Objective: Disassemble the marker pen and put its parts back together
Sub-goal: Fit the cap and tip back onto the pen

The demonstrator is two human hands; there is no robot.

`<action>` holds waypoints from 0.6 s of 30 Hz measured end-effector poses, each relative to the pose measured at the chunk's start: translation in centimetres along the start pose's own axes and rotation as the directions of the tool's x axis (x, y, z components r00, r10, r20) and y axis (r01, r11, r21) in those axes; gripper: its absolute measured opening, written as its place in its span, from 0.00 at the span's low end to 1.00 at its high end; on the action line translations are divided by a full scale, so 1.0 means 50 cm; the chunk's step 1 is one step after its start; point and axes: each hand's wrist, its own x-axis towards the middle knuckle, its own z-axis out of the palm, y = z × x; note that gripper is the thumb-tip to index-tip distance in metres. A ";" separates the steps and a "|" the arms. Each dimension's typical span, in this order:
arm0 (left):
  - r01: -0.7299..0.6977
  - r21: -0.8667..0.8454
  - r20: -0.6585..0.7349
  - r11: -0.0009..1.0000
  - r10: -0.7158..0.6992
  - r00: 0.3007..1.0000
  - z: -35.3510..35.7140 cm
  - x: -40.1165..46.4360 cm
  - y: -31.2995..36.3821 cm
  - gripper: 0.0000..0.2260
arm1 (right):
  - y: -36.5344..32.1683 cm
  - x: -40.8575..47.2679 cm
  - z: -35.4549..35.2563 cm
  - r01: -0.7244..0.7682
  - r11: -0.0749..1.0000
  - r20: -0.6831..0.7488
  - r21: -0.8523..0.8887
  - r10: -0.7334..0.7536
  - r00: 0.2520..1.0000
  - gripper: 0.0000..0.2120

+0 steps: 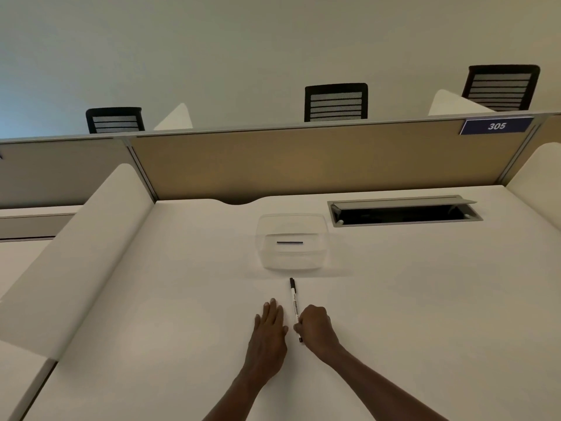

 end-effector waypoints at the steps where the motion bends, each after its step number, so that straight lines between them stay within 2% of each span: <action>1: -0.014 0.024 0.011 1.000 0.014 1.000 0.003 -0.003 -0.006 0.24 | 0.000 0.001 0.003 0.000 1.000 -0.001 -0.004 0.000 1.000 0.10; 4: -0.034 0.071 0.015 0.997 0.033 0.999 0.012 -0.006 -0.019 0.25 | -0.001 0.004 0.009 0.004 1.000 0.002 -0.002 -0.004 1.000 0.05; 6: -0.037 0.089 0.018 0.995 0.035 0.999 0.016 -0.003 -0.023 0.25 | -0.004 0.005 0.010 -0.002 1.000 0.009 -0.006 0.002 1.000 0.05; 12: -0.038 0.074 0.028 0.997 0.036 0.999 0.017 0.000 -0.025 0.25 | -0.002 0.004 0.016 -0.018 0.999 0.006 -0.046 0.018 1.000 0.18; 18: -0.030 0.080 0.053 0.996 0.026 0.998 0.010 0.001 -0.026 0.25 | -0.005 0.002 0.011 -0.039 0.998 0.030 -0.043 0.040 0.999 0.09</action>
